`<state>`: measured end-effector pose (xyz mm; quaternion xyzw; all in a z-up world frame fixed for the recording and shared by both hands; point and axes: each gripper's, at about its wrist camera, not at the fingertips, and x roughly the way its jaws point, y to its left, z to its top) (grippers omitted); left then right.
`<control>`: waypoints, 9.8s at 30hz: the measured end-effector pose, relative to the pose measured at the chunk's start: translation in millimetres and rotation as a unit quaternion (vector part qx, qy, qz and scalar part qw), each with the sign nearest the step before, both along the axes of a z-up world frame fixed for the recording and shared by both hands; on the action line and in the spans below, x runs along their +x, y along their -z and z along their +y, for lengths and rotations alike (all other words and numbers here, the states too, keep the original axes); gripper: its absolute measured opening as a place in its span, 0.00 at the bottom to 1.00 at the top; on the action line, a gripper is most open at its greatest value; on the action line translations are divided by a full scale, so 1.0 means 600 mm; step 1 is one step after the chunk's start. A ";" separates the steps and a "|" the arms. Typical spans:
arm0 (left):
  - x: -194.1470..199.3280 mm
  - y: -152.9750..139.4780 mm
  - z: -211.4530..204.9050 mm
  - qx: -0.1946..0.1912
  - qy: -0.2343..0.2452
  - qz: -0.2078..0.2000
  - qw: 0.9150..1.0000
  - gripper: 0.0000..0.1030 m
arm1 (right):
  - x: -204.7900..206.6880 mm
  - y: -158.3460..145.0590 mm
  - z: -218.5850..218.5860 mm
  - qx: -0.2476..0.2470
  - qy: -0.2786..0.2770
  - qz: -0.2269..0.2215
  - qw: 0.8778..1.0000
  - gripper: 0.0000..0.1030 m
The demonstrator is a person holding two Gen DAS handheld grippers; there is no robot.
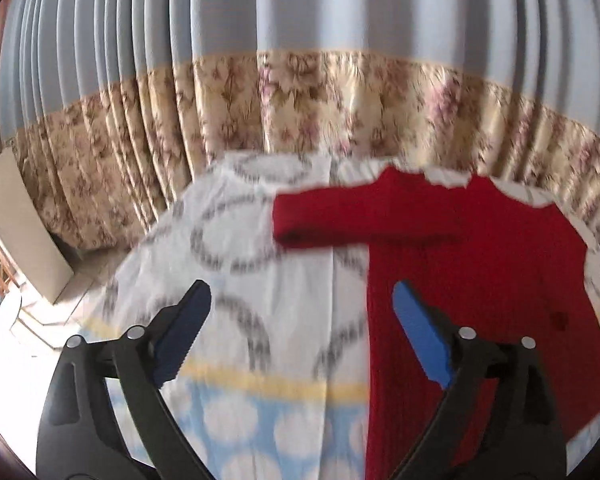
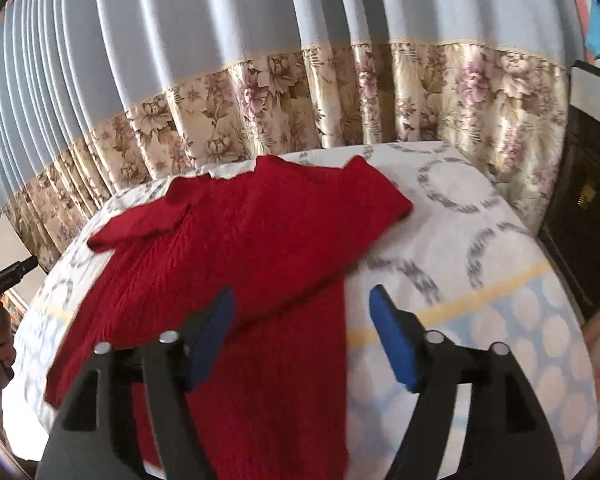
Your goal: Fold small clothes
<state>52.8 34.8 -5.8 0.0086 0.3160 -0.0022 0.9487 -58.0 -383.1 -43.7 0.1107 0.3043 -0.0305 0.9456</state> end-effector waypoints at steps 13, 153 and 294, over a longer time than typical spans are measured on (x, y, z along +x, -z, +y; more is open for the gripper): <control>0.149 -0.037 -0.056 0.002 0.017 -0.045 0.999 0.93 | 0.193 -0.030 0.074 -0.016 -0.049 -0.007 0.999 0.69; 0.348 0.128 0.088 -0.025 -0.079 0.044 0.996 0.89 | 0.528 0.082 0.234 -0.054 -0.054 0.067 0.995 0.14; 0.122 0.112 -0.373 -0.055 0.173 0.094 0.979 0.12 | 0.379 0.080 -0.168 0.013 0.007 0.041 0.999 0.08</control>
